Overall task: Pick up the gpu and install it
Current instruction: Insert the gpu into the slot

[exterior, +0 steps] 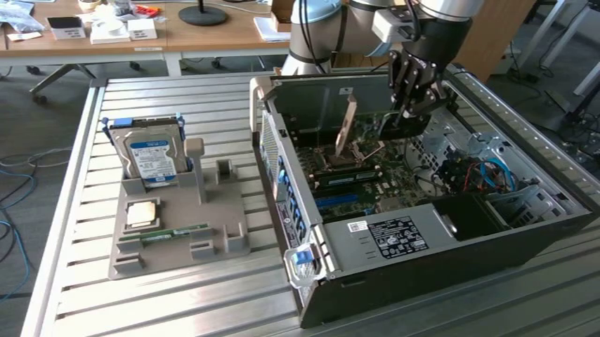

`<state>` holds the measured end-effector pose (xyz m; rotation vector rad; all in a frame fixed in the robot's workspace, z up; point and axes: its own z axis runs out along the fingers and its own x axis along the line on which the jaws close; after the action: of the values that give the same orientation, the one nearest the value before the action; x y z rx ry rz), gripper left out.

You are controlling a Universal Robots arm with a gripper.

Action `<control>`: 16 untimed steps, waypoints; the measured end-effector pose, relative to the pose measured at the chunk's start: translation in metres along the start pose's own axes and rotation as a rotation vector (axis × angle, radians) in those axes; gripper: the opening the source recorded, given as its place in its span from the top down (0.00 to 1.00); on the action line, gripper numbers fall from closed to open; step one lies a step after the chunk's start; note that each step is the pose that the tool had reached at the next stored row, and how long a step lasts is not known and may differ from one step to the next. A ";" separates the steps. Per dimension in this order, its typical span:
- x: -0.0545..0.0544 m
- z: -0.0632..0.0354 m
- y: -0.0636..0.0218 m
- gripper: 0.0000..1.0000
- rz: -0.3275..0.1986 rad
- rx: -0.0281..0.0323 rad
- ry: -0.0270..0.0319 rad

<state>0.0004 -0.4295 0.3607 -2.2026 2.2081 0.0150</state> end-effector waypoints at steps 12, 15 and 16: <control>0.001 0.0124 0.0018 0.73 0.000 0.0007 0.0001; 0.001 0.0136 0.0021 0.73 0.000 0.0007 0.0001; 0.001 0.0143 0.0022 0.73 0.000 0.0007 0.0001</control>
<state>-0.0017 -0.4298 0.3463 -2.2024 2.2078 0.0140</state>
